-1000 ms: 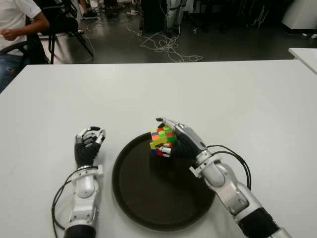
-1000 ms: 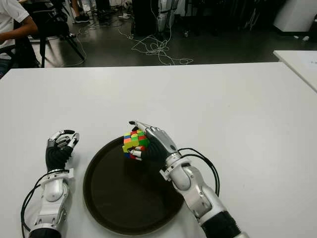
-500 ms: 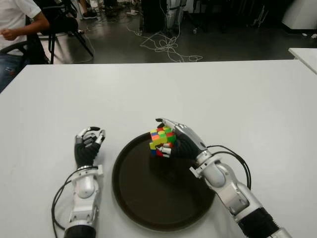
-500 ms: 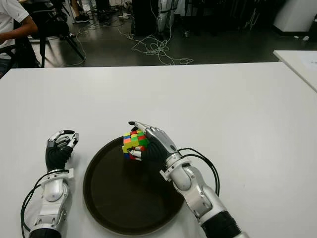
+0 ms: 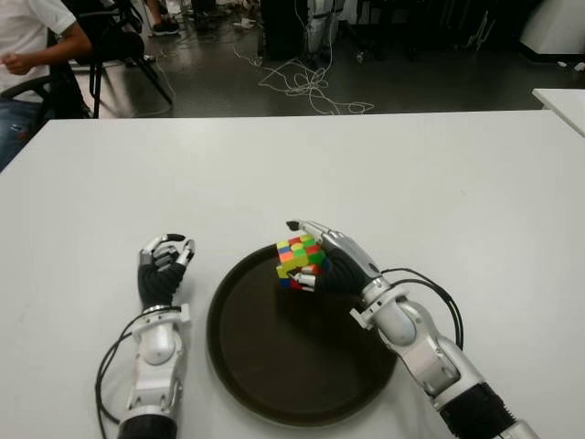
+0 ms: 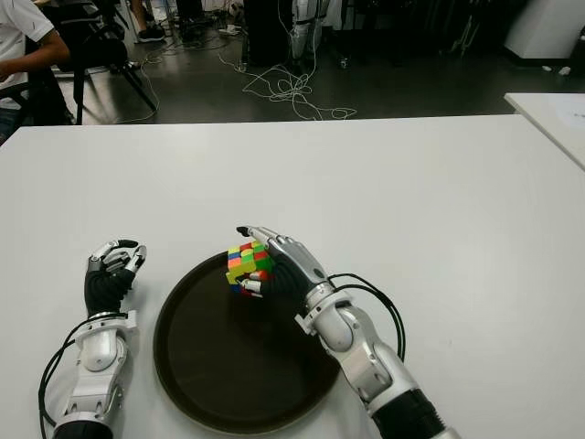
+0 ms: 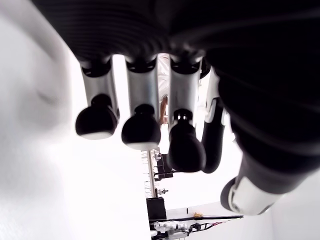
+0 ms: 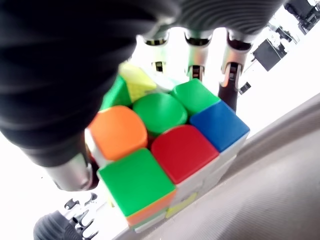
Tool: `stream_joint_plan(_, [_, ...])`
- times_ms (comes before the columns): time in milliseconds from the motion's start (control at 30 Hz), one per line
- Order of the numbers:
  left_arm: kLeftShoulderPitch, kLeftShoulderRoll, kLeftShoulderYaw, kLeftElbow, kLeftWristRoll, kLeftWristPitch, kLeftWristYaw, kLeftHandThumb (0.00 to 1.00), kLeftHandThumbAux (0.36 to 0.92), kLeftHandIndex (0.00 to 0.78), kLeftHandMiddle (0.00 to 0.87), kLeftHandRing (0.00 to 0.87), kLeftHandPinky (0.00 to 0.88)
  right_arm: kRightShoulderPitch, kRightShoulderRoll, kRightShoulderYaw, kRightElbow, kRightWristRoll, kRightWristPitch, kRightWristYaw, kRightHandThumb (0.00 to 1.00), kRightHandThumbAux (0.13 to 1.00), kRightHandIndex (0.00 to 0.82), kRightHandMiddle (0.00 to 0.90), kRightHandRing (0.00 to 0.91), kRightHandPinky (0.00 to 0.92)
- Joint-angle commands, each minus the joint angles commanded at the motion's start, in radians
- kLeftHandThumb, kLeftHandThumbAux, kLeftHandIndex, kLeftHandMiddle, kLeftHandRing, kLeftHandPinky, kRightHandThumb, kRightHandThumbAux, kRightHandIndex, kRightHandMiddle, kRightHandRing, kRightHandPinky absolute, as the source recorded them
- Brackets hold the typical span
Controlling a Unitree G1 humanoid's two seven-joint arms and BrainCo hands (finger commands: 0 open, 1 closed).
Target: Pick up the Rubik's Cube and put it in the plate
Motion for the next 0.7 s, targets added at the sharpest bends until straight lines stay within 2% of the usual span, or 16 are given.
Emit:
stream_joint_plan(133, [0.002,0.002,-0.003,-0.004,0.007,0.004,0.002,0.705,0.707,0.443,0.808,0.829,0.821,0.002,0.002,-0.001,0.005,-0.001,-0.01,-0.011,0.588,0.654,0.11,0.229,0.29,0.381])
stream_joint_plan(167, [0.002,0.002,-0.004,-0.005,0.008,0.005,0.003,0.705,0.707,0.443,0.808,0.829,0.821,0.003,0.002,-0.002,0.004,-0.001,-0.01,-0.012,0.595,0.659,0.139,0.256,0.31,0.395])
stream_joint_plan(233, [0.003,0.002,-0.004,-0.007,0.009,0.007,0.004,0.705,0.707,0.443,0.808,0.83,0.822,0.004,0.003,-0.002,0.001,-0.001,-0.006,-0.008,0.646,0.689,0.269,0.31,0.35,0.424])
stream_joint_plan(267, [0.003,0.001,-0.003,-0.008,0.008,0.007,0.005,0.705,0.706,0.443,0.809,0.831,0.823,0.004,0.003,-0.002,-0.001,0.0,-0.003,-0.006,0.665,0.7,0.323,0.382,0.416,0.476])
stream_joint_plan(367, [0.003,0.0,-0.002,-0.008,0.006,0.006,0.004,0.705,0.706,0.443,0.809,0.832,0.825,0.004,0.003,-0.002,-0.004,0.0,0.002,-0.001,0.689,0.713,0.389,0.47,0.494,0.54])
stream_joint_plan(533, [0.002,-0.002,0.001,-0.001,0.0,-0.017,0.002,0.704,0.706,0.443,0.812,0.835,0.826,0.004,0.002,0.001,-0.019,-0.011,0.022,0.006,0.695,0.719,0.424,0.661,0.681,0.703])
stream_joint_plan(700, [0.001,0.0,0.002,0.011,-0.003,-0.034,-0.003,0.704,0.707,0.443,0.814,0.834,0.823,0.006,0.0,0.005,-0.033,-0.031,0.039,0.003,0.69,0.724,0.431,0.749,0.764,0.767])
